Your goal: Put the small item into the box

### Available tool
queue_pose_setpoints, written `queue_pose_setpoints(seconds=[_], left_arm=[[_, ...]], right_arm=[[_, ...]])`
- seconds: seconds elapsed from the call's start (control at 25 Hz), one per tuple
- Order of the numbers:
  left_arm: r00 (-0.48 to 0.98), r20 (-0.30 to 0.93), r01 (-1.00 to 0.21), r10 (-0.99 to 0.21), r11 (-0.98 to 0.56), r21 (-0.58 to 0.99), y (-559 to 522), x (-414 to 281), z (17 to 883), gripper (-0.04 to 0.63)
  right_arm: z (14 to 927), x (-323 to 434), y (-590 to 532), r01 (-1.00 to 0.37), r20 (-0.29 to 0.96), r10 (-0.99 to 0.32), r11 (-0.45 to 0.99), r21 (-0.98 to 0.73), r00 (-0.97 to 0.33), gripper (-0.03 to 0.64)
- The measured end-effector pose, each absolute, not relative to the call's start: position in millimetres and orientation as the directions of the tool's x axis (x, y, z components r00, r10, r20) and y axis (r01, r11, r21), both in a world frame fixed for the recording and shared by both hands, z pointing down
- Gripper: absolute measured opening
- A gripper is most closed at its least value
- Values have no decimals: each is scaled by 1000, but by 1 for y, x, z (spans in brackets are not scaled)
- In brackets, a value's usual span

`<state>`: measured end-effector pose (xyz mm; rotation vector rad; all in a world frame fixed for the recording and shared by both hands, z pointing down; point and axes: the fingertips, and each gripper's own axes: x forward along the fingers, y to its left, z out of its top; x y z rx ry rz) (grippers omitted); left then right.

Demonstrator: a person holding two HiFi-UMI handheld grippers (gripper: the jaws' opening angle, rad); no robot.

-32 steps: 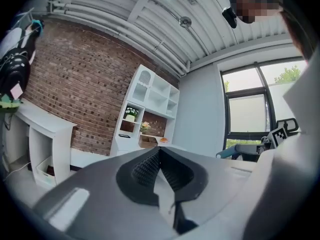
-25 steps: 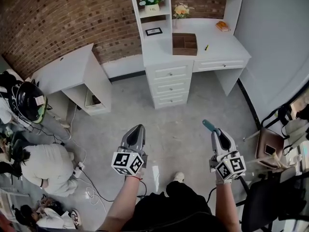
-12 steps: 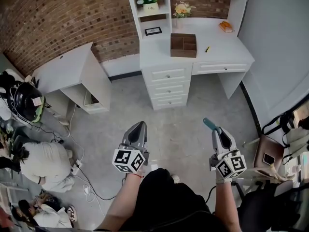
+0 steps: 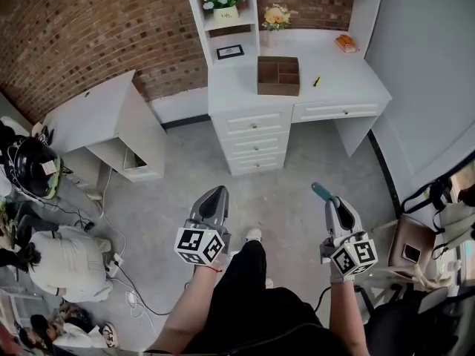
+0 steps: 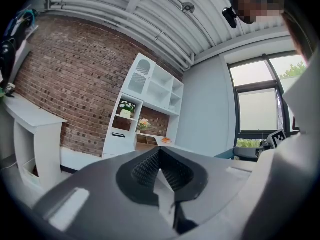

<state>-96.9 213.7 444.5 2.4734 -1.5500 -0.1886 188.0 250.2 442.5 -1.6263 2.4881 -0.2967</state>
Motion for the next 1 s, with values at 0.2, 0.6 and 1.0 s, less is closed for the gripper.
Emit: queue_pose_setpoints(seconds=[0.2, 0.6, 1.0], left_arm=[[449, 2, -863, -894, -433, 259, 162, -93, 444, 2], [494, 5, -841, -869, -477, 255, 57, -89, 439, 2], [524, 18, -822, -851, -500, 274, -31, -98, 453, 2]], right_arm=[[433, 186, 203, -890, -19, -919, 387, -241, -395, 70], [431, 178, 100, -890, -23, -921, 383, -249, -390, 69], [440, 165, 17, -903, -1, -933, 350, -249, -361, 69]])
